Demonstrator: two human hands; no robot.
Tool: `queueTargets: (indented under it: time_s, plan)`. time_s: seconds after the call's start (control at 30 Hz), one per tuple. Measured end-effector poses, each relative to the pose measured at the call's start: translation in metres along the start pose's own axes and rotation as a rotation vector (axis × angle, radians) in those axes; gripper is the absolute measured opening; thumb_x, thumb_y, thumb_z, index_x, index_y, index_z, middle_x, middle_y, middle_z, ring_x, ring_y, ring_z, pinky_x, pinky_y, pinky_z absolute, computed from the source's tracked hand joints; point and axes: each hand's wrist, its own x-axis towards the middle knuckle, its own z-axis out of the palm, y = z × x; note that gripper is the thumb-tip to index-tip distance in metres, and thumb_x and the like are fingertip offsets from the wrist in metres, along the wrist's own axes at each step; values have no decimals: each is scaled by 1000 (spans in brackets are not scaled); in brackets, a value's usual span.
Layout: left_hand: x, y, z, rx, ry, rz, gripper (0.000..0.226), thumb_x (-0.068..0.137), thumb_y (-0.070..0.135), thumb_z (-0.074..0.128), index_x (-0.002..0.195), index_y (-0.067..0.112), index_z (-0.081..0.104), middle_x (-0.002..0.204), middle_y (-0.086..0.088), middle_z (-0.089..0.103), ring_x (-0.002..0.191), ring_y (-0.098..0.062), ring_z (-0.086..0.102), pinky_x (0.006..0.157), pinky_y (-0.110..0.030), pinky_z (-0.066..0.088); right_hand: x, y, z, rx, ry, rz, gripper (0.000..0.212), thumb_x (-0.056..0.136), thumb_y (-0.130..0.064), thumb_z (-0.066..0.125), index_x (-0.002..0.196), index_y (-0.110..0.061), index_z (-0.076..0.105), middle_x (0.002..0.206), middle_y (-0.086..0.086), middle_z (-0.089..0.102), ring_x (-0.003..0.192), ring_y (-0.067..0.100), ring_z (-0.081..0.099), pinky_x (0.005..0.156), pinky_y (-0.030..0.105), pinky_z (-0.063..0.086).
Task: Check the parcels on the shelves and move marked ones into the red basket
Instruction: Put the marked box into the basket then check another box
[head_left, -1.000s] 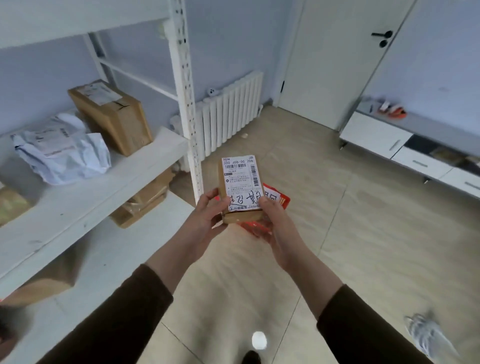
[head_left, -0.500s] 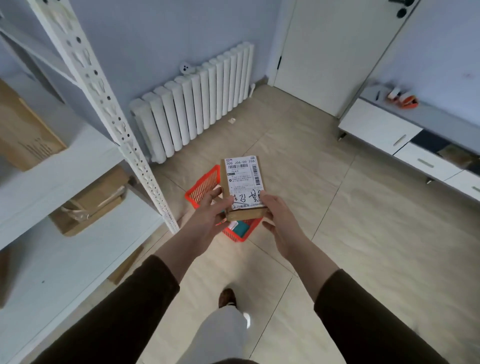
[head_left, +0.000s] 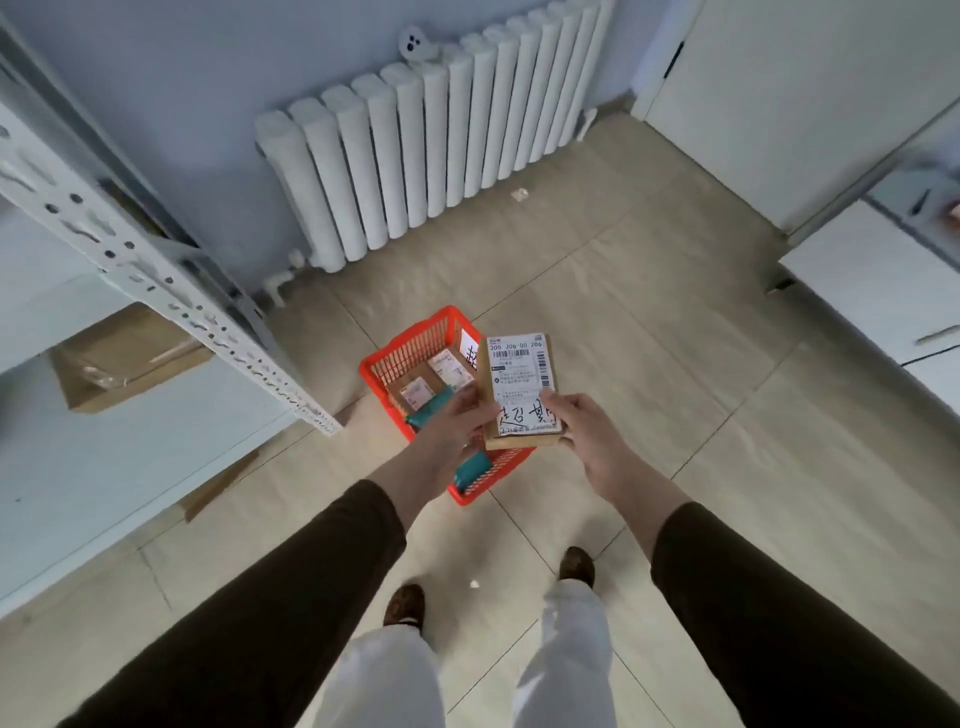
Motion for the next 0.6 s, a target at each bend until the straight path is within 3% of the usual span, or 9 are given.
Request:
queueTargets:
  time_s: [0.07,0.13,0.2,0.27,0.33,0.4,0.47,0.6]
  plan:
    - [29,-18,8,-47,65,-49,37,103,16,63,140,17,60,126,-1,75,98,-12,71,86,-27,56,40,12,-8,-96,-47,28,43,96,-35,72,122,-5,56,102,8,77,90,19,74,83,37,61]
    - [62,-39,16,-101,114,-73,28,103,16,63,130,22,65,120,0,77,96,-10,73,76,-24,58,85,31,-19,-162,-93,44,46,90,-41,77,118,-11,58,107,10,78,99,27,76,97,49,59]
    - [96,-62,20,-152,157,-106,19,103,14,63,118,26,67,111,2,81,92,-9,76,71,-22,61,128,54,-28,-206,-126,61,47,84,-46,80,113,-16,60,106,7,80,102,29,76,100,54,57]
    - [130,-84,22,-183,194,-132,23,101,14,65,119,28,67,112,0,81,103,-15,75,90,-32,61,157,68,-29,-248,-137,71,38,89,-44,77,112,-19,62,106,3,79,101,25,75,94,46,59]
    - [166,-108,19,-204,220,-138,26,101,14,66,121,30,65,117,-2,80,114,-21,72,108,-41,55,184,81,-26,-284,-160,57,26,95,-39,72,111,-21,62,105,0,77,96,18,72,78,31,56]
    - [196,-129,14,-229,235,-136,24,102,12,64,119,30,64,118,-4,79,113,-21,72,109,-41,54,214,98,-22,-319,-187,42,16,99,-33,67,110,-24,61,99,-6,74,90,11,69,67,22,48]
    - [231,-152,6,-240,244,-139,21,104,11,61,115,28,64,117,-5,78,108,-20,73,104,-37,56,250,121,-15,-362,-221,23,13,102,-33,64,113,-26,62,99,-7,74,90,10,70,66,19,50]
    - [305,-196,-16,-257,286,-134,28,105,12,59,131,20,60,121,-10,76,104,-23,75,101,-40,58,320,165,5,-447,-239,-6,27,104,-37,59,126,-23,65,114,1,77,96,19,76,79,35,64]
